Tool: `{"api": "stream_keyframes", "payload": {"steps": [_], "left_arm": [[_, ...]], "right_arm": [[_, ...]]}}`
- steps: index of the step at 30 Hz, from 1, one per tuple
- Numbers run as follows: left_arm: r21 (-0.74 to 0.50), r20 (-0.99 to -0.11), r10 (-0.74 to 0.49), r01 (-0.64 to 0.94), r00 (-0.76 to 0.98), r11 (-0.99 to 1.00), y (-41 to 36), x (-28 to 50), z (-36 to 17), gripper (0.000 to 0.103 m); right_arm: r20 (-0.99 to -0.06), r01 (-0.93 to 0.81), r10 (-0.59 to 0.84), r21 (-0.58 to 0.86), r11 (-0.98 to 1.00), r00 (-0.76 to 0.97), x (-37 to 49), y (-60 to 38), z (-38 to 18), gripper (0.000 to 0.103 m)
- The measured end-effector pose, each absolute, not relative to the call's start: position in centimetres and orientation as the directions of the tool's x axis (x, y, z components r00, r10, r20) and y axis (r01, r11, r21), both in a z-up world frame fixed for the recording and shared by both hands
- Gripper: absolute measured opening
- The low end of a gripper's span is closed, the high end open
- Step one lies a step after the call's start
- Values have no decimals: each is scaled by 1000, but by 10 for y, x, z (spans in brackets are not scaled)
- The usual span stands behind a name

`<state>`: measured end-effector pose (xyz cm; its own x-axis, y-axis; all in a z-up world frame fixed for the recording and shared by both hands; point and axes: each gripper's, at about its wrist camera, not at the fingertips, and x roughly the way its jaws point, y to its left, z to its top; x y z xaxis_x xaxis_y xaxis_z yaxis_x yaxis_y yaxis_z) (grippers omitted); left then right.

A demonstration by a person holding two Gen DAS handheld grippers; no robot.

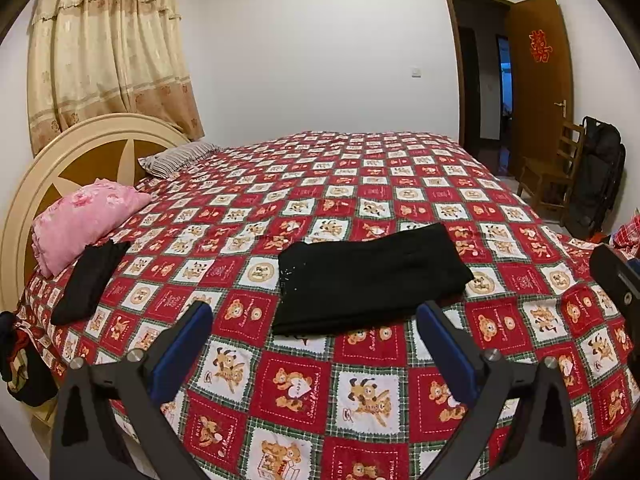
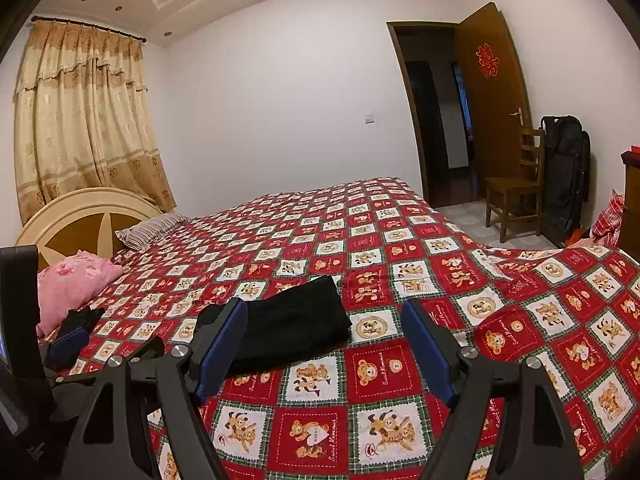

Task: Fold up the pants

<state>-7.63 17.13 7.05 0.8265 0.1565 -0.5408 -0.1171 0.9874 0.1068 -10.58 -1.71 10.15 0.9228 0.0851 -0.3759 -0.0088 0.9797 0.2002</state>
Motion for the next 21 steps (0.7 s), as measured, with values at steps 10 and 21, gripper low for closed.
{"api": "stream_keyframes", "payload": {"steps": [10,21], "left_arm": [[110,-540,154,-113,827,988,169,-76,71,103],[74,-543,88,-56,835,996,162,-76,70,103]], "right_arm": [[-374,-8,83,198,980,924,-106,-17,101,80],[-371,7,69,200,980,926,-106,-20,101,80]]}}
